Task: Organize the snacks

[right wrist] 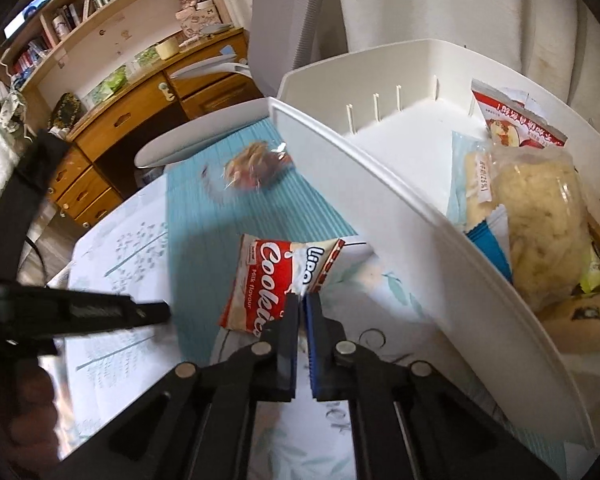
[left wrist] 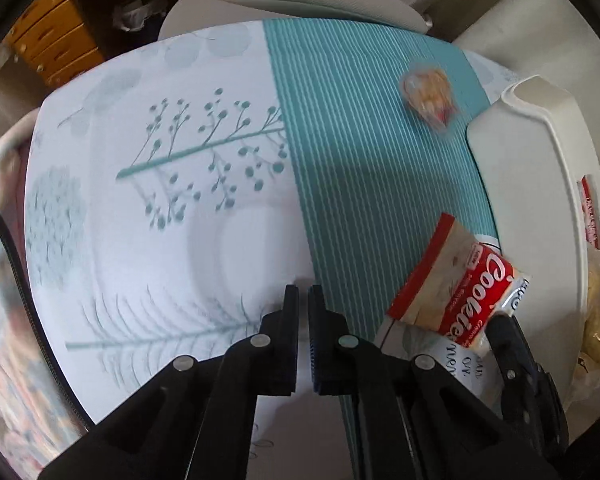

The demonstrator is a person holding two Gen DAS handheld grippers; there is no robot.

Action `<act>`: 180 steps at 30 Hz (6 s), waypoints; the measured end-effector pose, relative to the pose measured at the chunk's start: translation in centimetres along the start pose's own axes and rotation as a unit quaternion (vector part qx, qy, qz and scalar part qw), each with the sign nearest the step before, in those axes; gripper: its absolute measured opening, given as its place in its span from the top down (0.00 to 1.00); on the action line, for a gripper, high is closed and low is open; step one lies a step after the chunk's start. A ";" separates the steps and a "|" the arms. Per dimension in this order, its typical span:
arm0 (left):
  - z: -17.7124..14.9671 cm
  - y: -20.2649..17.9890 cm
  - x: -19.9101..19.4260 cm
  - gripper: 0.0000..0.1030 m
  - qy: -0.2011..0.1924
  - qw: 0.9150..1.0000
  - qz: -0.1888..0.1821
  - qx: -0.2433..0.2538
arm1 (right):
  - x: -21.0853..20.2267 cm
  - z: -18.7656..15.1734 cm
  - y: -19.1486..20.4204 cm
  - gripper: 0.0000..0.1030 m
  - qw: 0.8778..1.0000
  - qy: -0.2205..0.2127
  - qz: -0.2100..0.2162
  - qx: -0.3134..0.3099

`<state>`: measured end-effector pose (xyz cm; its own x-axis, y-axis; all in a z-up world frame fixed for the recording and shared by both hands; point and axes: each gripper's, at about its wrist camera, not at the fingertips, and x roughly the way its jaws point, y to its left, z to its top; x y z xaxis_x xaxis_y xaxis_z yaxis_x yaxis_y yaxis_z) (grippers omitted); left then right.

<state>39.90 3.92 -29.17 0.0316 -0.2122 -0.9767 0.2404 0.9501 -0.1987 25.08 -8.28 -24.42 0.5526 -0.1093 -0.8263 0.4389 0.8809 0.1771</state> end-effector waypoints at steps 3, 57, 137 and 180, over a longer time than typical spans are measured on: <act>-1.1 0.0 -0.6 0.98 -0.004 1.000 -0.015 -0.003 | -1.5 -0.2 0.1 0.96 1.000 -0.001 0.009 -0.011; 12.2 -10.4 1.4 0.41 -0.114 0.980 0.039 0.157 | -6.9 6.6 -9.0 0.96 0.997 -0.050 0.060 0.028; -24.9 -9.2 -21.8 0.07 -0.171 0.978 -0.064 0.097 | -25.8 -8.0 -13.0 0.04 1.000 0.010 0.008 0.018; -37.9 -25.5 -27.2 0.01 -0.262 0.953 0.104 -0.108 | -35.9 -3.4 -21.5 0.00 0.961 0.024 0.143 -0.234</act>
<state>-3.82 -5.88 -0.59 0.5514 -0.0450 -0.8330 -0.0283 0.9970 -0.0726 -6.62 -21.67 -0.37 0.5649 0.1806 -0.8051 -0.0989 0.9835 0.1513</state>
